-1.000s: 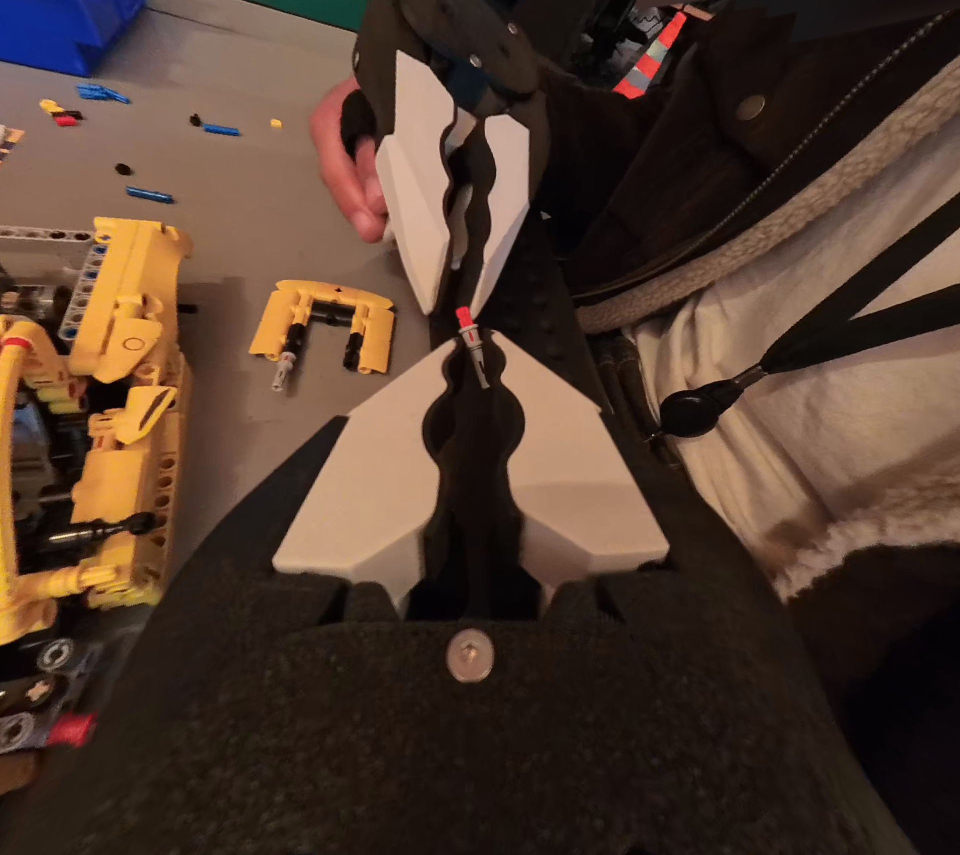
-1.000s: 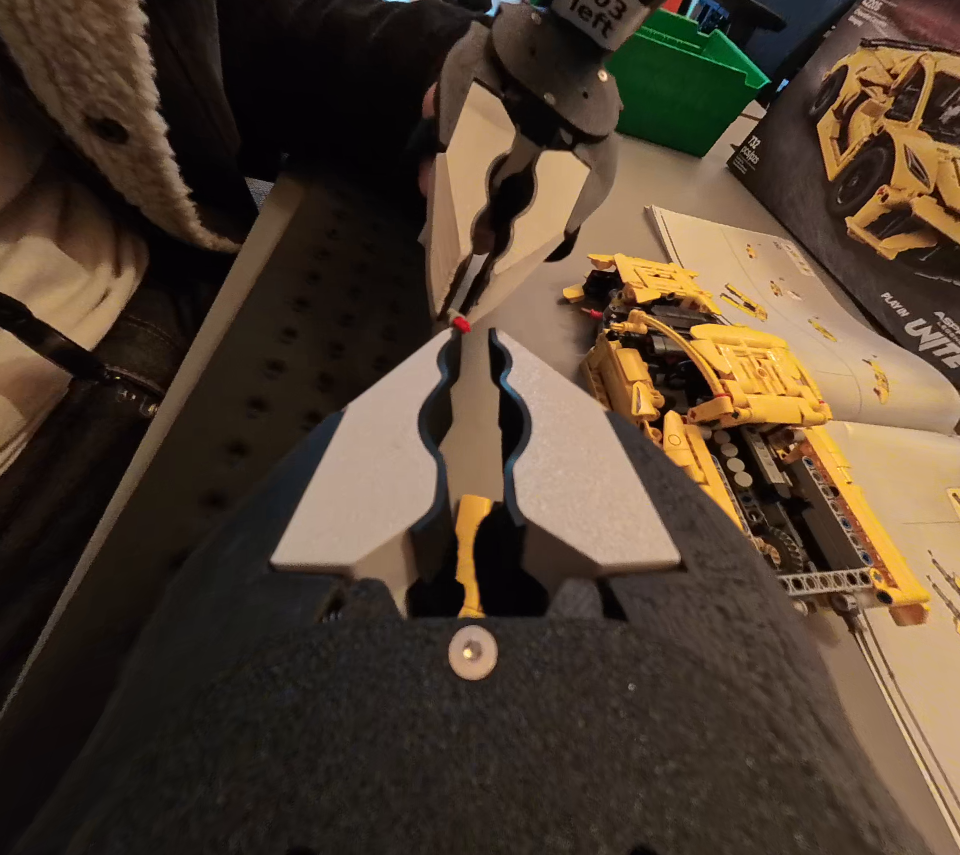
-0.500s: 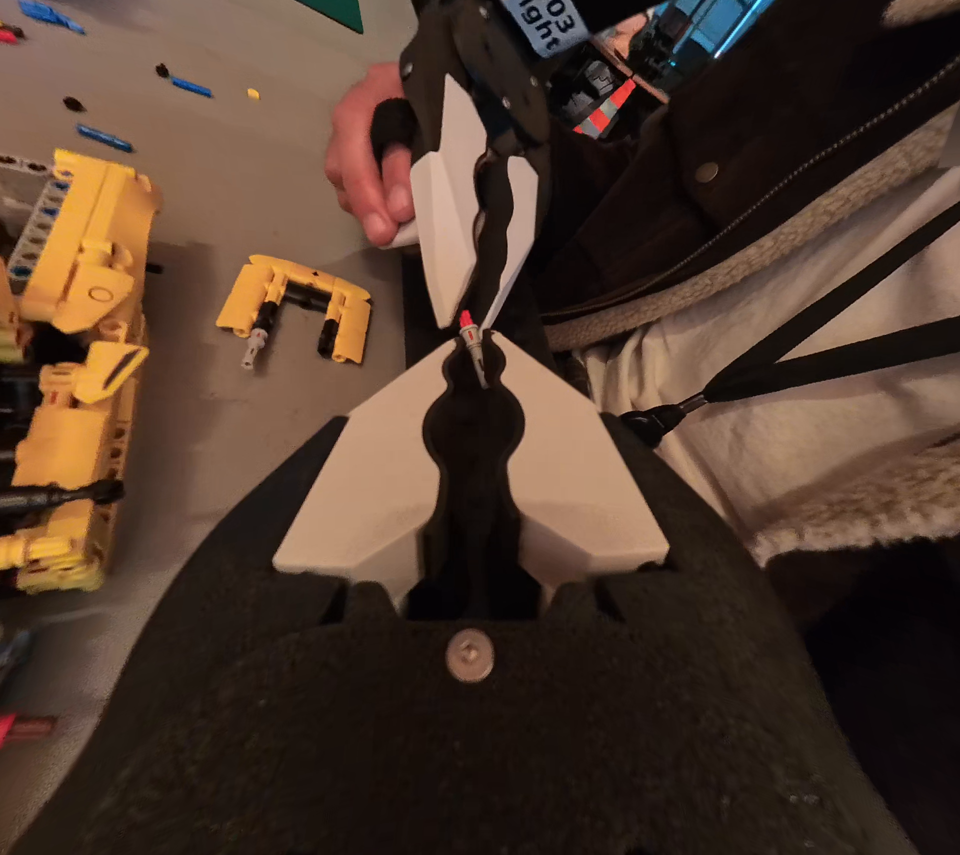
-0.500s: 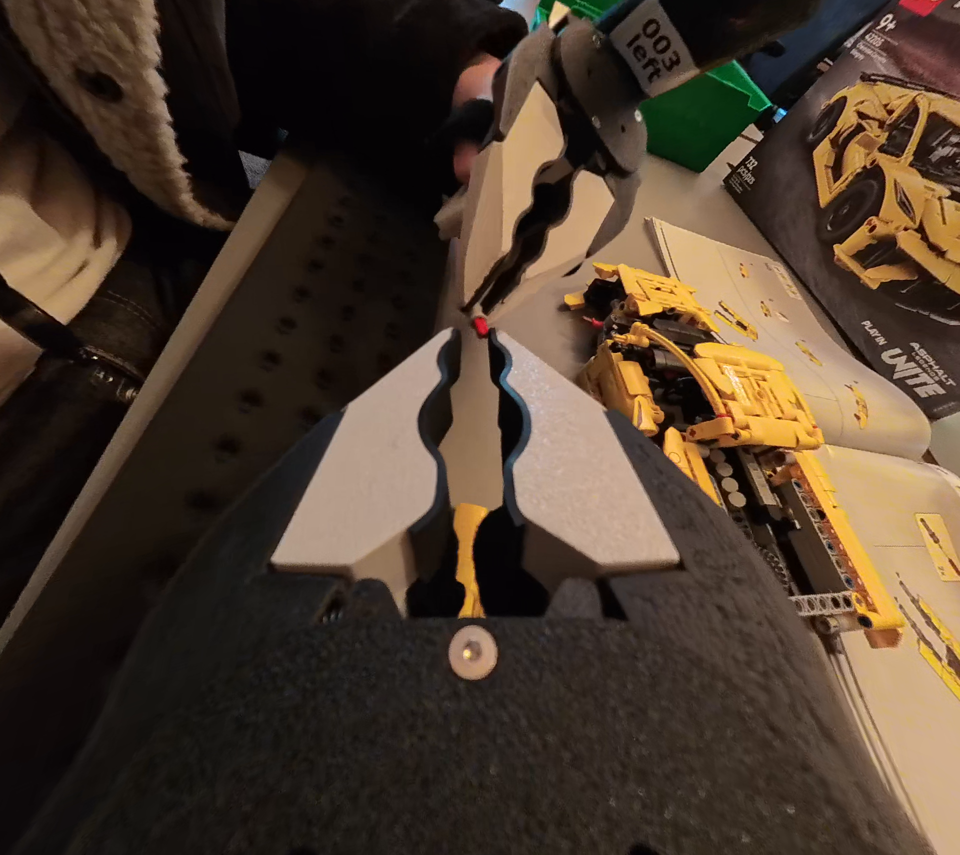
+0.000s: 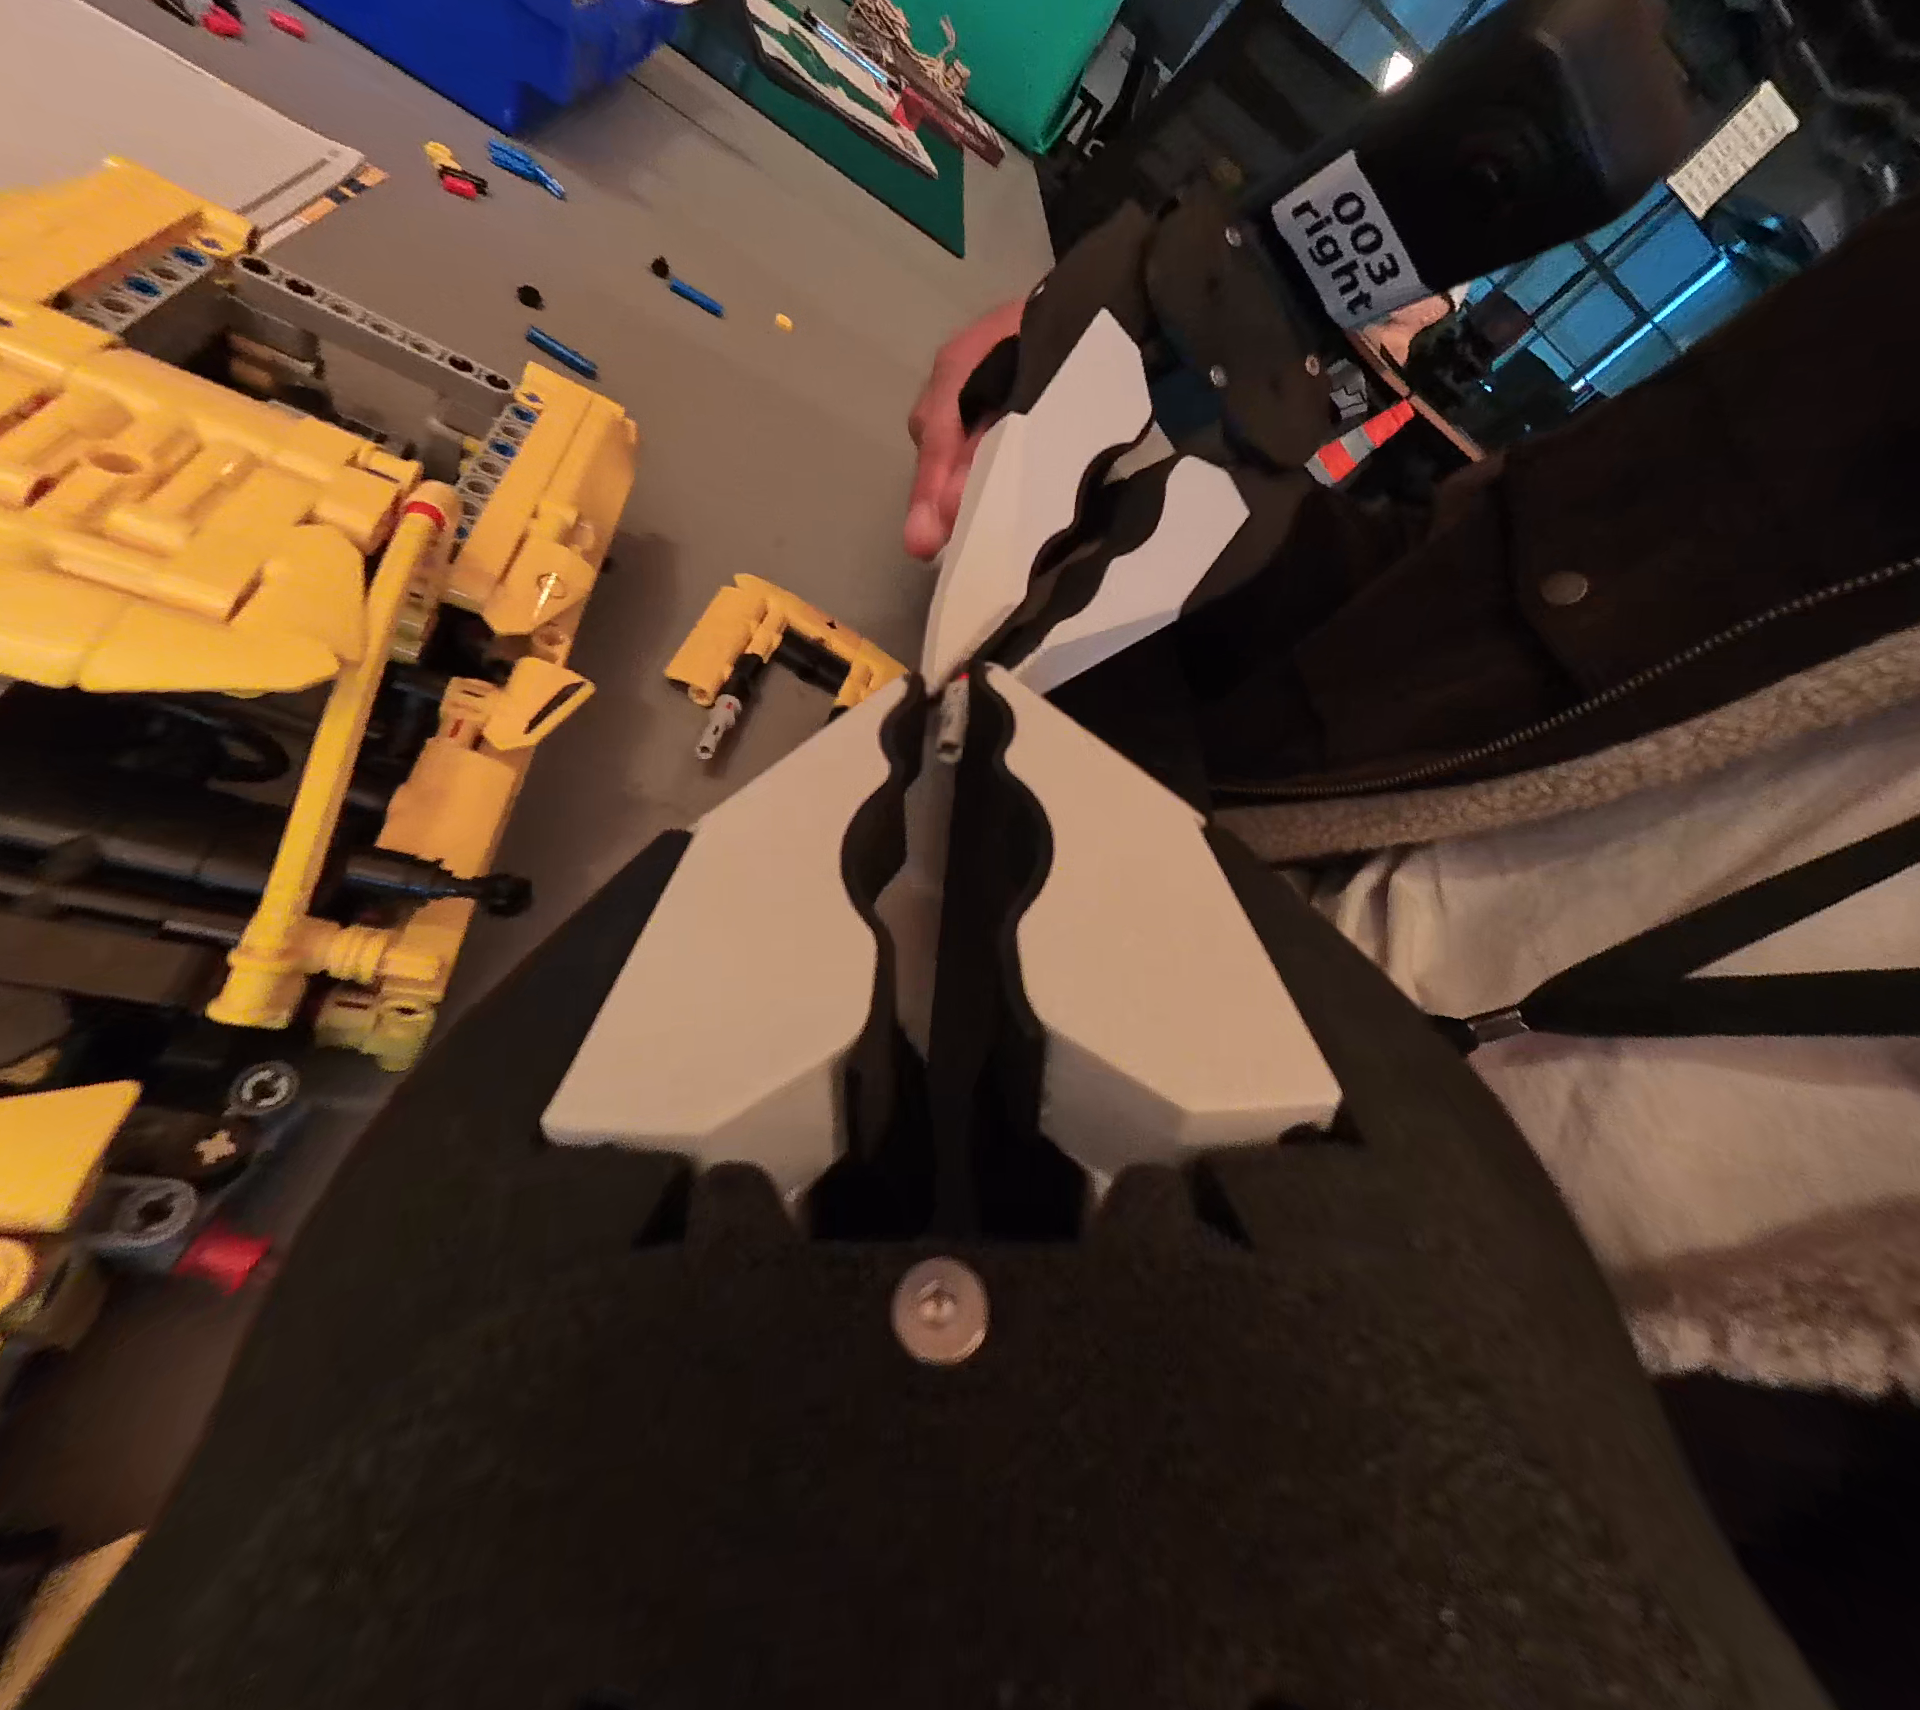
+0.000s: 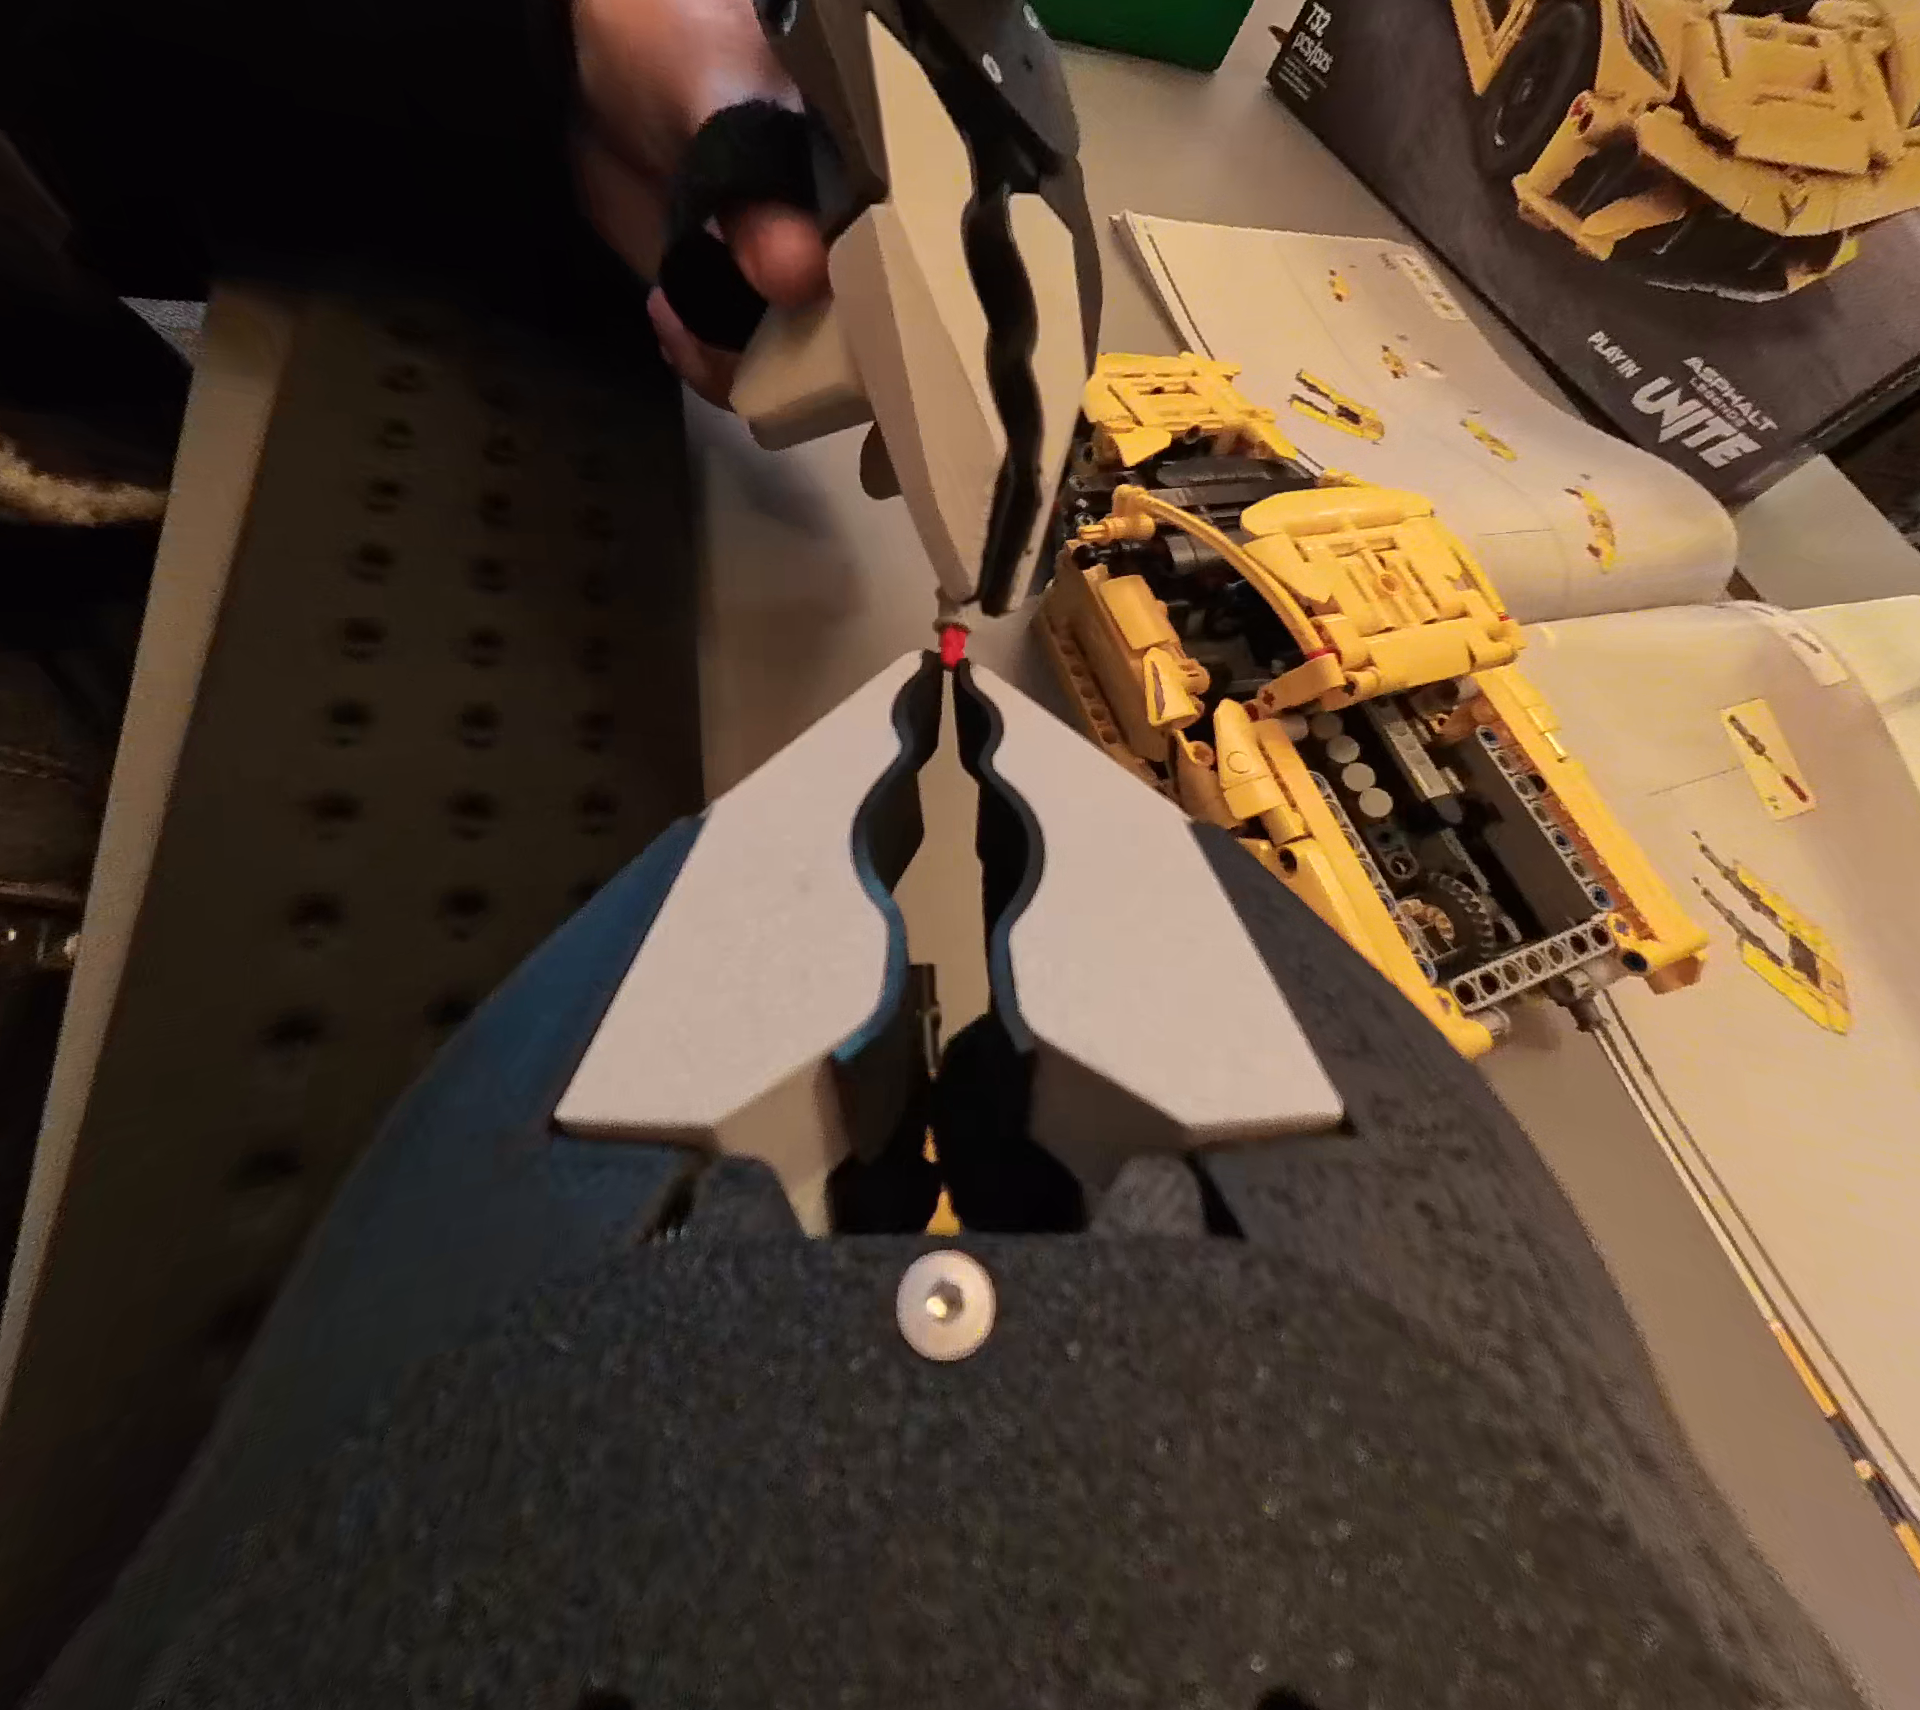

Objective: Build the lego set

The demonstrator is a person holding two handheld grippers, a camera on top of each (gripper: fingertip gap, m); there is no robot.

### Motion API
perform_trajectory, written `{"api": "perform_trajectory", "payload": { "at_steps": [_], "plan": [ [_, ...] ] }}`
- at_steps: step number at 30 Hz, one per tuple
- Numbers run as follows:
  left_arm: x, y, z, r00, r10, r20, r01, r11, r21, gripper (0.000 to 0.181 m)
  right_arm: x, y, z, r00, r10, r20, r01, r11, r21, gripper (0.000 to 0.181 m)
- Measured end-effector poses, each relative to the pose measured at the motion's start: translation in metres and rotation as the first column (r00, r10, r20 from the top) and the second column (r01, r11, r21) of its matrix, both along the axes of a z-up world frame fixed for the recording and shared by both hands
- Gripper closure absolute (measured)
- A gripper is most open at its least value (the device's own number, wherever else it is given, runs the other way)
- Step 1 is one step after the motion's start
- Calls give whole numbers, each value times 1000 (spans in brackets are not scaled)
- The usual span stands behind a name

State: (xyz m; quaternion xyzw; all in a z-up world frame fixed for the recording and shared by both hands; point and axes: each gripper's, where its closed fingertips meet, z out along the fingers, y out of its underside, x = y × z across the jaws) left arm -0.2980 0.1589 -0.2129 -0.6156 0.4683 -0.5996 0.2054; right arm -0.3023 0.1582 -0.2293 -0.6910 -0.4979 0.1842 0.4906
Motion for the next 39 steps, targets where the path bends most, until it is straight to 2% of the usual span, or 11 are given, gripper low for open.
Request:
{"api": "perform_trajectory", "payload": {
  "at_steps": [8, 27, 35, 37, 38, 39],
  "plan": [
    [2, -8, -7, 999, -23, -35, 26, 996, 90, 173, 1, 1, 0, 1000, -4, 4, 4, 1000, 12, 179],
    [2, -6, -3, 1000, -17, -22, 18, 997, 74, 173, 2, 1, 0, 1000, -6, -8, 6, 1000, 4, 179],
    [0, -12, -8, 998, -38, -52, 46, 986, 157, 175, 4, -4, -3, 999, 33, -23, -33, 999, -22, 178],
    [-1, -13, -14, 995, -45, -86, 62, 976, 207, 175, 18, -11, -16, 998, 58, 29, -55, 995, -82, 162],
    [-2, -13, -18, 994, -40, -105, 66, 966, 249, 175, 27, -17, -27, 996, 72, 60, -62, 987, -148, 147],
    [-2, -14, -23, 991, -42, -125, 78, 951, 298, 175, 36, -23, -39, 991, 90, 96, -66, 971, -228, 141]
  ]
}}
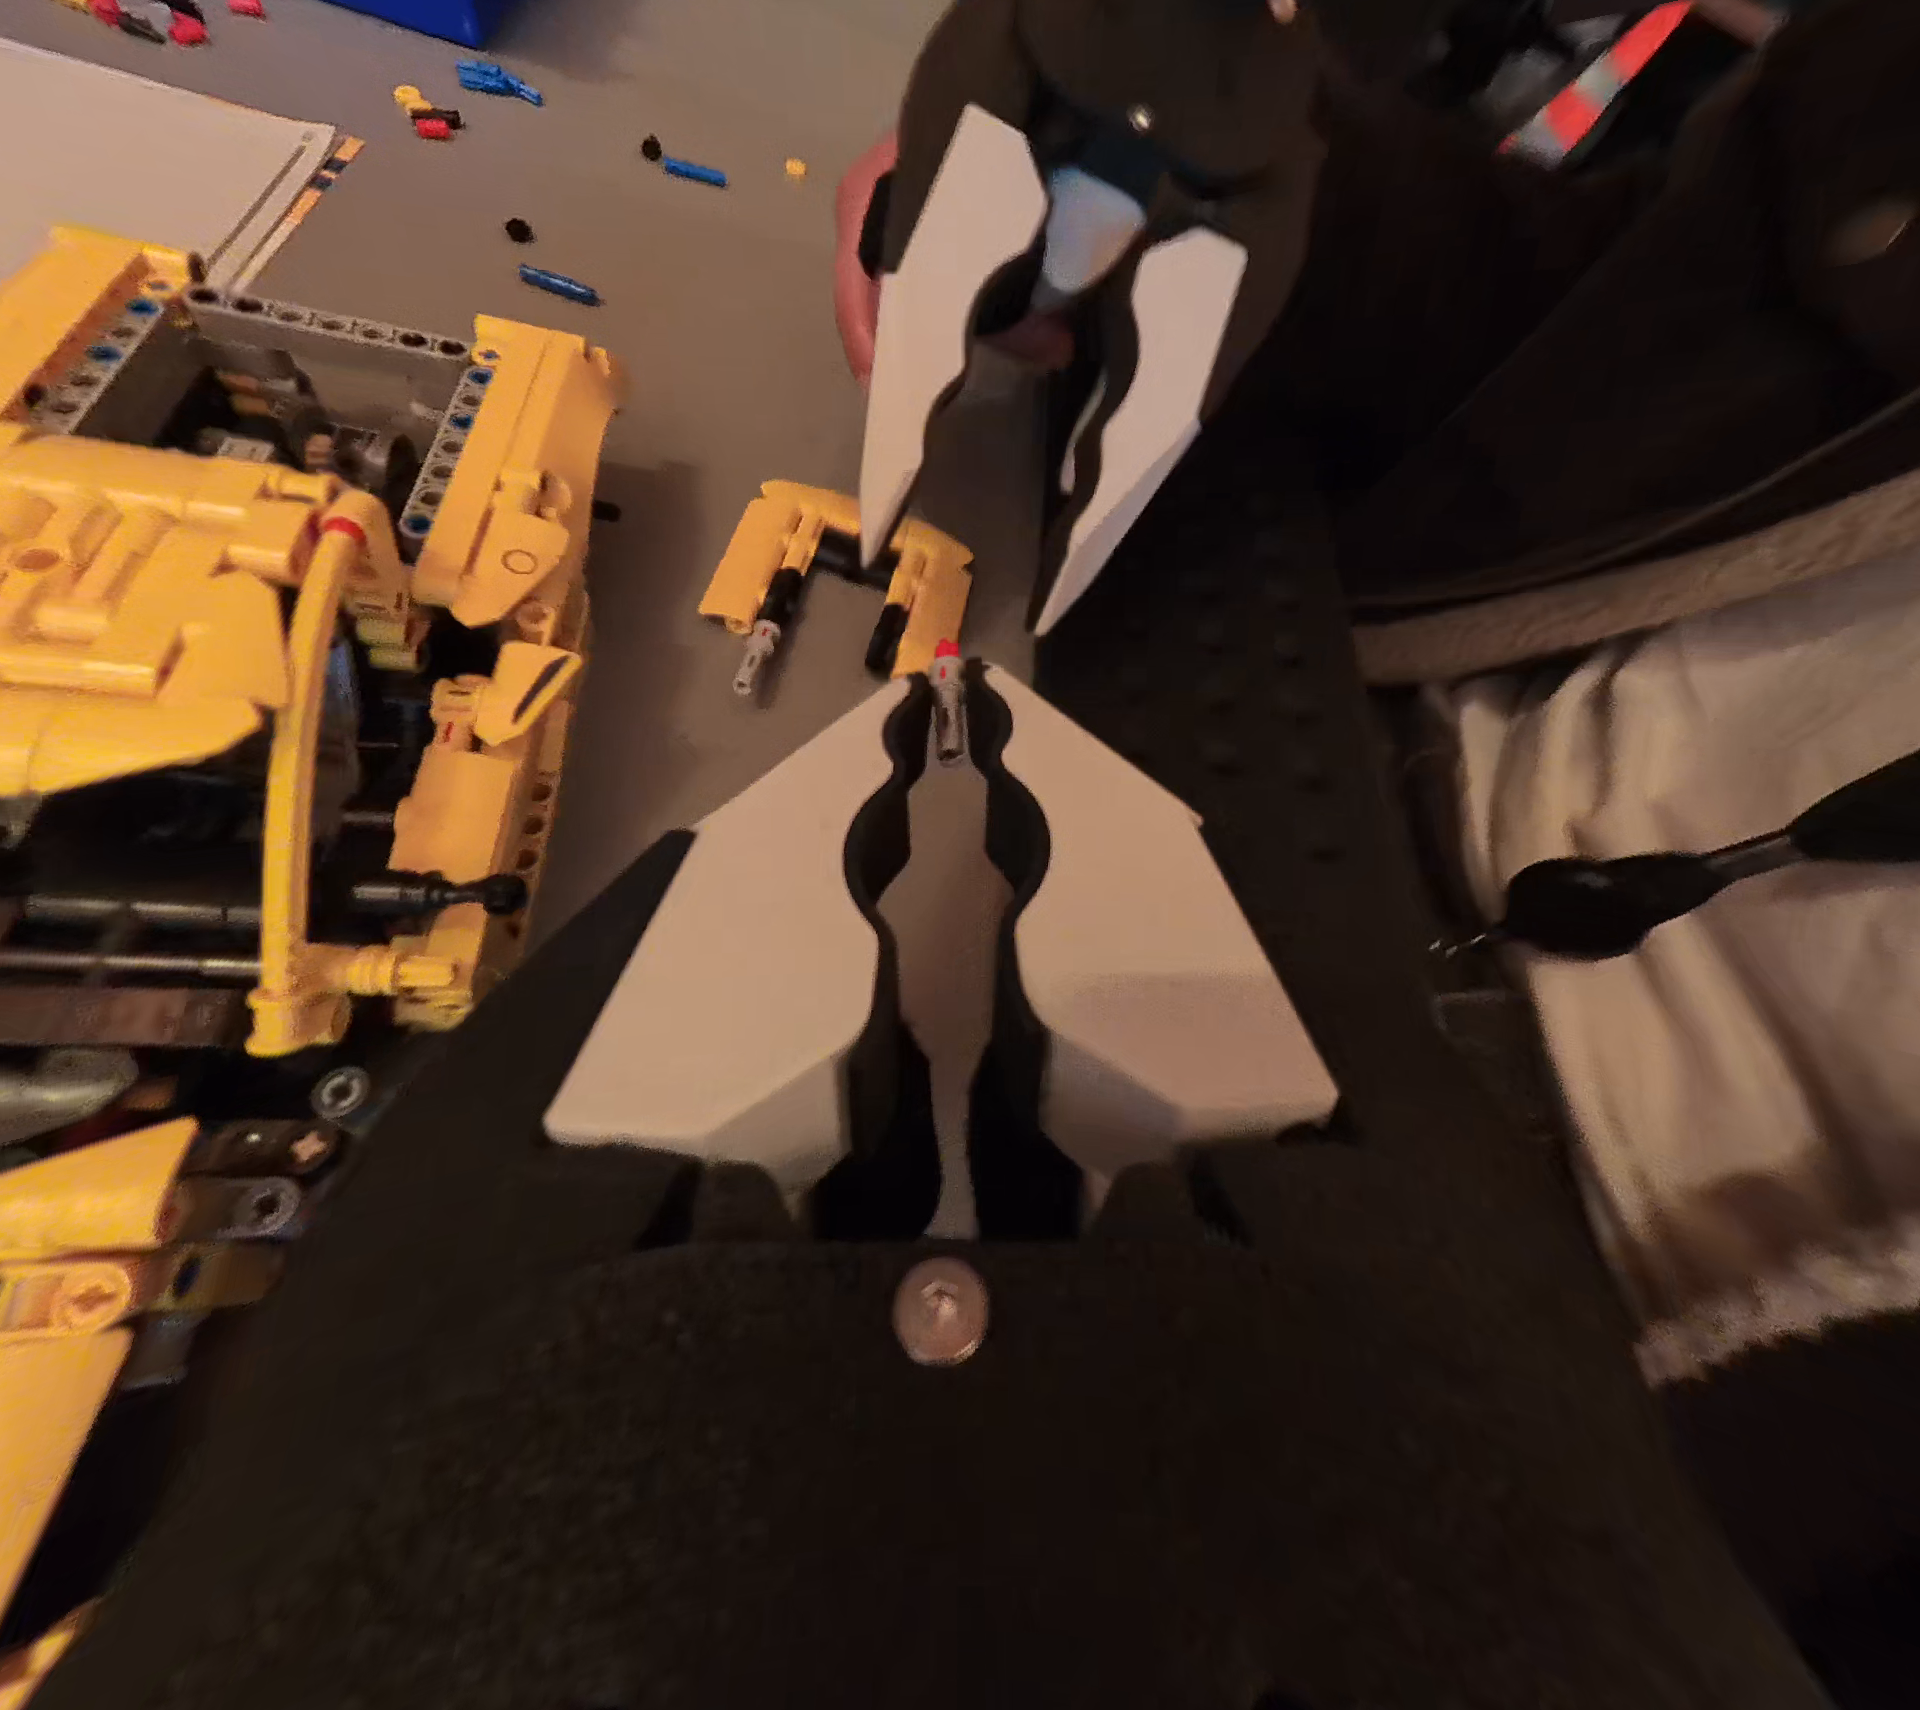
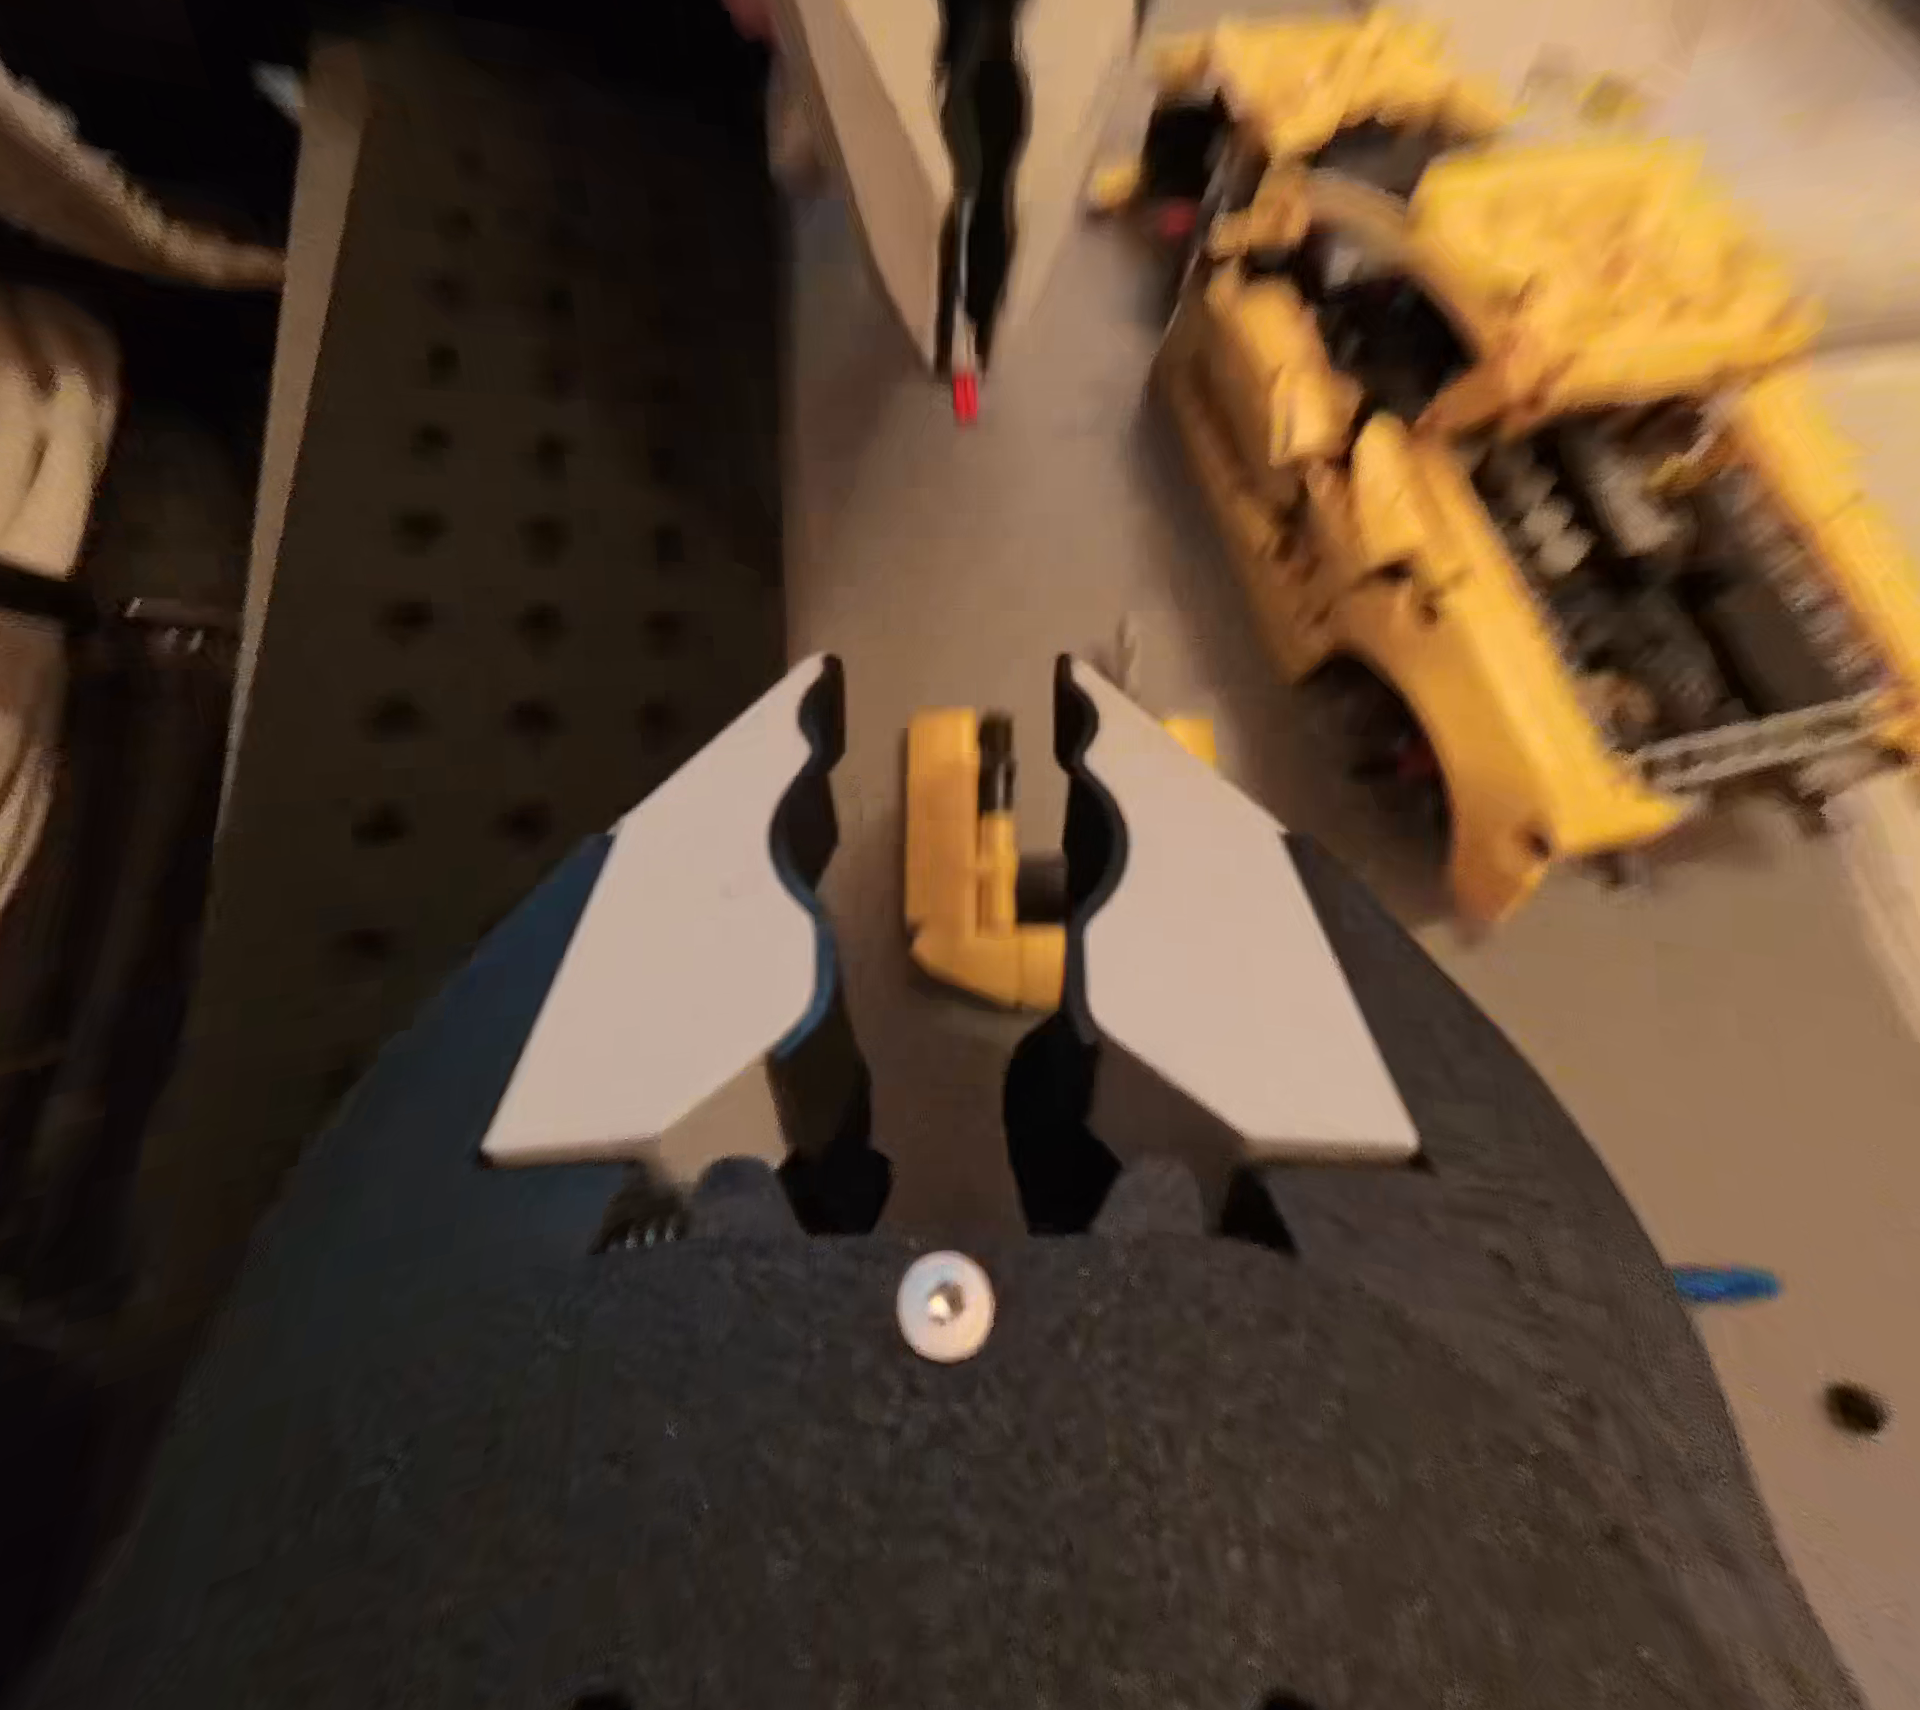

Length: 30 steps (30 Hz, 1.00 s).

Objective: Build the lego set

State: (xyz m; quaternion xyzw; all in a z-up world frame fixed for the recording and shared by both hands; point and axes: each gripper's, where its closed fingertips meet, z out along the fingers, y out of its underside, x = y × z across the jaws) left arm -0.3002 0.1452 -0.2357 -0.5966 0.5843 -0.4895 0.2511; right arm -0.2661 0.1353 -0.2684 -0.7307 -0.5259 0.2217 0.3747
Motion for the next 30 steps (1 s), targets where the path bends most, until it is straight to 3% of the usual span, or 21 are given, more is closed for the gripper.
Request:
{"api": "perform_trajectory", "payload": {
  "at_steps": [2, 7, 12, 16, 19, 23, 30],
  "plan": [
    [1, -5, -7, 999, -30, -26, 32, 996, 85, 175, 10, -6, -12, 1000, 11, 19, -9, 996, -91, 142],
    [2, -12, -18, 995, -59, -75, 69, 989, 128, 175, 12, 2, -25, 996, 12, 92, -10, 1000, -20, 145],
    [3, -15, -15, 996, -71, -56, 78, 987, 141, 175, 4, 4, -35, 996, 21, 82, -16, 998, -63, 155],
    [3, -19, -13, 994, -104, -23, 107, 963, 249, 175, 5, 0, -32, 997, 22, 75, -10, 987, -162, 157],
    [4, -20, -14, 992, -123, -17, 121, 935, 335, 175, -8, -11, -16, 996, 86, -17, -87, 984, -155, 157],
    [2, -25, -29, 985, -147, -87, 169, 917, 362, 175, -21, -20, -12, 990, 137, -23, -138, 981, -134, 158],
    [4, -24, -32, 984, -145, -104, 172, 925, 340, 175, -28, -18, -9, 987, 158, -2, -158, 985, -65, 158]
  ]
}}
